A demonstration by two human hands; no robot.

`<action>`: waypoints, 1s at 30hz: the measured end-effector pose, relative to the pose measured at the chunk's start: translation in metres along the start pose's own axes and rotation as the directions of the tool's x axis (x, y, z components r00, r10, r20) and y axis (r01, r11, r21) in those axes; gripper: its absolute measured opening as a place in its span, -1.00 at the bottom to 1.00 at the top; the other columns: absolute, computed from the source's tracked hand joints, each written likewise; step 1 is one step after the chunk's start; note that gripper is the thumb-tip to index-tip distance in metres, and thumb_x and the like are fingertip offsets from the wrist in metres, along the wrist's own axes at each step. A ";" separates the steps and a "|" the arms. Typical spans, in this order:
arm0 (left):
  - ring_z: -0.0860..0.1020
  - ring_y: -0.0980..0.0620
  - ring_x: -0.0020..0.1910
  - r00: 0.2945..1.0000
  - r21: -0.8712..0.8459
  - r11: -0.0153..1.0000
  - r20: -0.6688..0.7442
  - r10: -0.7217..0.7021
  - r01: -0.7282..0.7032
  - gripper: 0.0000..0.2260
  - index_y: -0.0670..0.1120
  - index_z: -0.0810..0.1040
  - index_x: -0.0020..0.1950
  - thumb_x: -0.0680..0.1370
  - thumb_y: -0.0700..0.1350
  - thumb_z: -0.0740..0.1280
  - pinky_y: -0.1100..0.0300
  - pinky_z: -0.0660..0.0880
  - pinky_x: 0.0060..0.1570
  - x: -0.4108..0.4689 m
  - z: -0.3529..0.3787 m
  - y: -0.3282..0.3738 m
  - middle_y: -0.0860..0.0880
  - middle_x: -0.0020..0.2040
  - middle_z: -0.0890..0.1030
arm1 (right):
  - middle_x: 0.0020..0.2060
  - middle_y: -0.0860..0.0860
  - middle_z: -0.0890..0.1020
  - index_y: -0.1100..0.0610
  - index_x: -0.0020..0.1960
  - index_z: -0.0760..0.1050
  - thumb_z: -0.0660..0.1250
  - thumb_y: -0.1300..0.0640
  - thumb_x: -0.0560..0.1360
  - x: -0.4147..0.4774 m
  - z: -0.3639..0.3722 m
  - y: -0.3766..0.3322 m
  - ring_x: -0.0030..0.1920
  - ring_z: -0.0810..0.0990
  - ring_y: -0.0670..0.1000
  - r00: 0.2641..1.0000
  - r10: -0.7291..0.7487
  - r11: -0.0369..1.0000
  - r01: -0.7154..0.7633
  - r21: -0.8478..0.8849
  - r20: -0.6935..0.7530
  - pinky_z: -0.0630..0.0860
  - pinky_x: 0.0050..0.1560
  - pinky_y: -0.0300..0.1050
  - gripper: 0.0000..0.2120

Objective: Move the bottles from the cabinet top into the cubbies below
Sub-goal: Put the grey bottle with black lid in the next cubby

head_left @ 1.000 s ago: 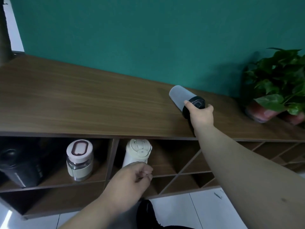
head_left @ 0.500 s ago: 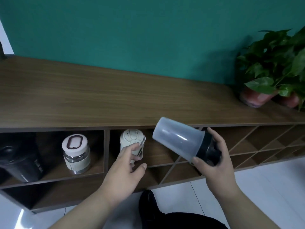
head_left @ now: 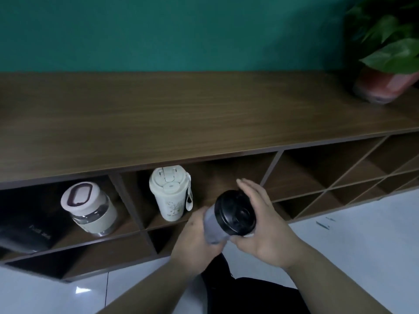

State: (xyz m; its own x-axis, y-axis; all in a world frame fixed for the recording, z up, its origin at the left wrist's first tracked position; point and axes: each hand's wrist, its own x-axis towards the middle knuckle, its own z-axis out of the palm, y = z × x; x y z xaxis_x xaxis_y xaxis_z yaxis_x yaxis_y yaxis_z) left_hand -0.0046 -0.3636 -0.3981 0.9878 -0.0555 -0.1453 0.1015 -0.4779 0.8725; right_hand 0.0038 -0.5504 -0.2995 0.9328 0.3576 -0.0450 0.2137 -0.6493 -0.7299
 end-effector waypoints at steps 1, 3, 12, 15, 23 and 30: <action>0.65 0.15 0.17 0.999 -0.049 0.998 -0.031 -0.035 0.033 -0.33 0.06 0.46 0.39 0.34 -0.02 0.64 0.03 0.62 0.22 0.004 0.004 0.003 0.10 0.20 0.64 | 0.47 -0.35 0.08 -0.27 0.54 -0.03 0.58 -0.02 0.22 0.007 0.005 0.005 0.42 0.24 -0.29 0.996 0.071 0.992 -0.065 0.104 -0.052 0.35 0.37 -0.24 0.09; 0.63 0.16 0.20 0.991 -0.147 0.982 -0.047 -0.124 0.116 -0.20 0.16 0.36 0.47 0.31 0.05 0.67 0.06 0.61 0.23 0.016 0.016 0.009 0.16 0.24 0.61 | 0.50 -0.24 0.20 -0.30 0.53 -0.05 0.61 -0.07 0.15 0.023 0.014 0.018 0.43 0.32 -0.22 0.971 0.193 0.954 -0.153 0.258 -0.138 0.38 0.40 -0.14 0.16; 0.64 0.07 0.20 0.967 -0.176 0.964 -0.128 -0.221 0.197 -0.29 0.18 0.30 0.49 0.43 0.07 0.56 -0.04 0.64 0.20 0.072 0.047 0.006 0.08 0.37 0.51 | 0.26 -0.20 0.51 -0.24 0.39 0.28 0.64 -0.06 0.12 0.084 0.029 0.051 0.25 0.54 -0.16 0.942 0.275 0.933 -0.213 0.289 -0.192 0.56 0.24 -0.10 -0.07; 0.55 0.06 0.32 0.976 -0.062 0.986 -0.148 -0.161 0.153 -0.30 0.04 0.30 0.55 0.48 -0.04 0.53 0.01 0.54 0.33 0.080 0.045 -0.003 0.05 0.38 0.50 | 0.32 -0.20 0.46 -0.22 0.42 0.27 0.58 -0.11 0.10 0.093 0.028 0.056 0.29 0.50 -0.16 0.958 0.240 0.946 -0.195 0.257 -0.157 0.52 0.27 -0.09 -0.05; 0.56 -0.01 0.24 0.970 0.064 0.986 -0.201 -0.139 0.155 -0.40 0.00 0.46 0.42 0.41 -0.06 0.56 -0.04 0.50 0.32 0.097 0.047 -0.015 0.05 0.20 0.59 | 0.29 -0.26 0.32 -0.14 0.50 0.21 0.60 0.15 0.25 0.106 0.030 0.059 0.30 0.41 -0.23 0.976 0.205 0.958 -0.185 0.221 -0.073 0.42 0.35 -0.20 -0.05; 0.56 -0.02 0.31 0.967 0.026 0.973 -0.121 -0.225 0.229 -0.32 0.02 0.32 0.52 0.46 0.03 0.53 0.21 0.39 0.16 0.100 0.045 -0.020 0.01 0.32 0.60 | 0.41 -0.11 0.40 -0.21 0.48 0.19 0.58 0.20 0.28 0.109 0.029 0.065 0.34 0.44 -0.17 0.976 0.210 0.941 -0.185 0.284 -0.058 0.42 0.31 -0.26 -0.07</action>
State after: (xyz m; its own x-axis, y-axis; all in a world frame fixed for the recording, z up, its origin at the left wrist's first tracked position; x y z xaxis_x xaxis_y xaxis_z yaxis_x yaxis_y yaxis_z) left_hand 0.0869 -0.3994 -0.4510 0.9466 0.1599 -0.2801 0.3223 -0.5002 0.8037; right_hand 0.1105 -0.5343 -0.3722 0.9720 0.1740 -0.1578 -0.0543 -0.4868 -0.8718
